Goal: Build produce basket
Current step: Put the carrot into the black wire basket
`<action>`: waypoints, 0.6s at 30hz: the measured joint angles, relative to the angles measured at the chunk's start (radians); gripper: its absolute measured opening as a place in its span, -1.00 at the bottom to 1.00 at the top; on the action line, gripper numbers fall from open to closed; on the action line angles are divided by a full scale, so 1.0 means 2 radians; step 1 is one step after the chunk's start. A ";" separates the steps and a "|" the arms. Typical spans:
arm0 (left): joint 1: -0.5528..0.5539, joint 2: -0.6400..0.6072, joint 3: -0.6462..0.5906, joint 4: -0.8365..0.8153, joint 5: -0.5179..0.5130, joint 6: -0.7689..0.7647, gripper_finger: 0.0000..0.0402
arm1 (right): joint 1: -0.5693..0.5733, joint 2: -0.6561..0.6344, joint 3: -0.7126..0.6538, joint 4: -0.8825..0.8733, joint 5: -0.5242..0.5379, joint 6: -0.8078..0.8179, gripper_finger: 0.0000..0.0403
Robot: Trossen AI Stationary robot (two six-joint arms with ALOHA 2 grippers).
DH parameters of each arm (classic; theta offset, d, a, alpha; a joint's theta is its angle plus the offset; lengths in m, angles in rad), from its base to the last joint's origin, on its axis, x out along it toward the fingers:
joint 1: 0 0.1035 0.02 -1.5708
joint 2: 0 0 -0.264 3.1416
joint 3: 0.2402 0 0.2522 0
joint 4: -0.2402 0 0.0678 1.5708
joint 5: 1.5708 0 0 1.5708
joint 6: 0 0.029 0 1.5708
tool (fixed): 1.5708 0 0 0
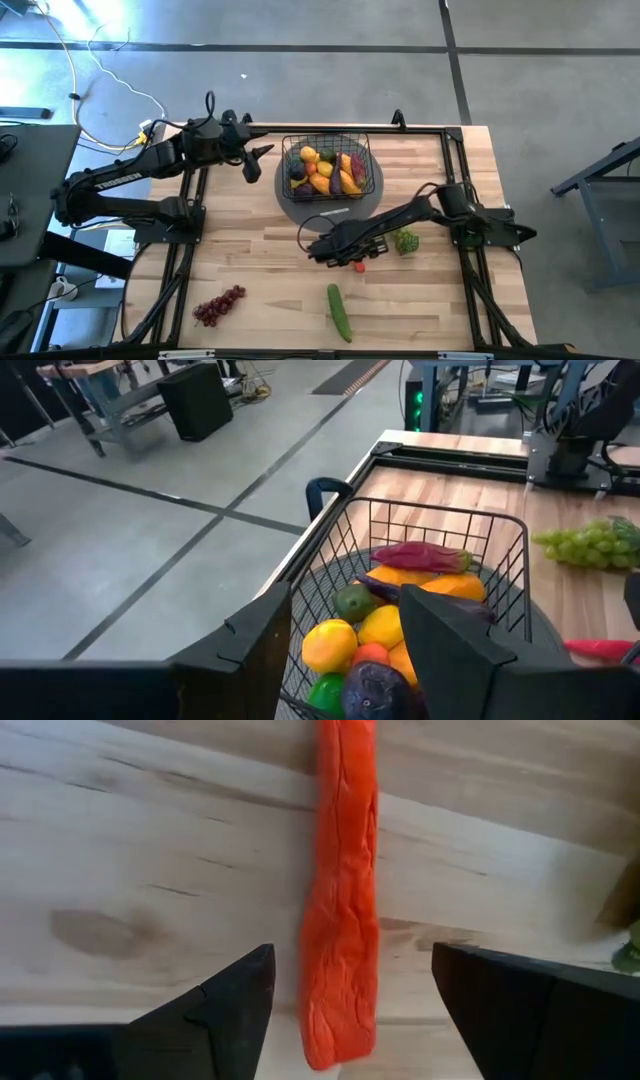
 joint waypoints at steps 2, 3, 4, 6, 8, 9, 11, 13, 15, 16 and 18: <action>0.000 0.000 0.000 0.000 0.000 0.000 -0.13 | 0.000 0.008 0.000 0.006 -0.005 0.000 0.19; 0.000 0.000 0.000 0.000 0.000 0.000 -0.13 | 0.000 0.012 0.000 0.011 -0.007 0.000 0.15; 0.000 0.000 0.000 0.000 0.000 0.000 -0.13 | 0.000 0.014 0.000 0.016 -0.008 0.001 0.10; 0.000 0.000 0.000 0.000 0.000 0.000 -0.13 | 0.000 0.017 0.000 0.023 -0.008 0.001 -0.02; 0.000 0.000 0.000 0.000 0.000 0.000 -0.13 | 0.000 0.020 0.001 0.023 -0.009 0.001 -0.15; 0.000 0.000 0.000 0.000 0.000 0.000 -0.13 | 0.000 0.020 0.001 0.024 -0.011 0.001 -0.22; 0.000 0.000 0.000 0.000 0.000 0.000 -0.13 | 0.000 0.021 0.001 0.028 -0.011 0.001 -0.36; 0.000 0.000 0.000 0.000 0.000 0.000 -0.13 | 0.000 0.020 0.001 0.030 -0.010 0.000 -0.52; 0.000 0.000 0.000 0.000 0.000 0.000 -0.13 | 0.000 0.018 0.000 0.024 -0.007 -0.002 -0.67; 0.000 0.000 0.000 0.000 0.000 0.000 -0.13 | 0.000 0.016 0.000 0.022 -0.004 -0.003 -0.74; 0.000 0.000 0.000 0.001 0.000 0.005 -0.13 | 0.001 0.010 -0.001 0.024 0.004 -0.004 -0.80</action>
